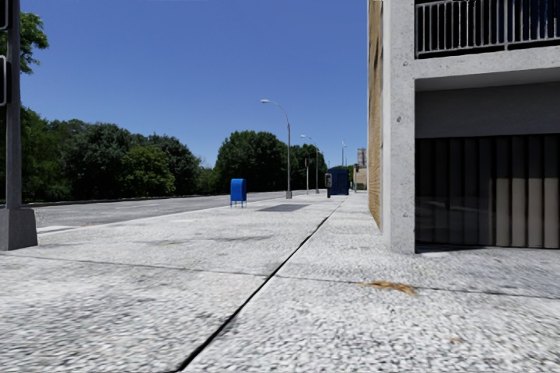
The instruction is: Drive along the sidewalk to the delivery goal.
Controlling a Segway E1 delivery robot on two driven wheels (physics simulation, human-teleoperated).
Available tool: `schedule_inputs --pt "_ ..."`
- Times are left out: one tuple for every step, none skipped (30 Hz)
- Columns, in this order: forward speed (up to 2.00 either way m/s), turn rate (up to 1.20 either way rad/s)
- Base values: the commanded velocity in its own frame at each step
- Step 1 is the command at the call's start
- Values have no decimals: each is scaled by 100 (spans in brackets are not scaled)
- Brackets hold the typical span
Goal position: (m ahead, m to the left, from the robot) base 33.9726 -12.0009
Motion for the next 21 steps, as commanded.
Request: schedule_inputs --pt "200 0" --pt "200 0" --pt "200 0" --pt "200 0" --pt "200 0" --pt "200 0" --pt "200 0" --pt "200 0" --pt "200 0" --pt "200 0" --pt "200 0" --pt "200 0" --pt "200 0" --pt "200 0" --pt "200 0" --pt "200 0" --pt "200 0" --pt "200 0" --pt "200 0" --pt "200 0" --pt "200 0"
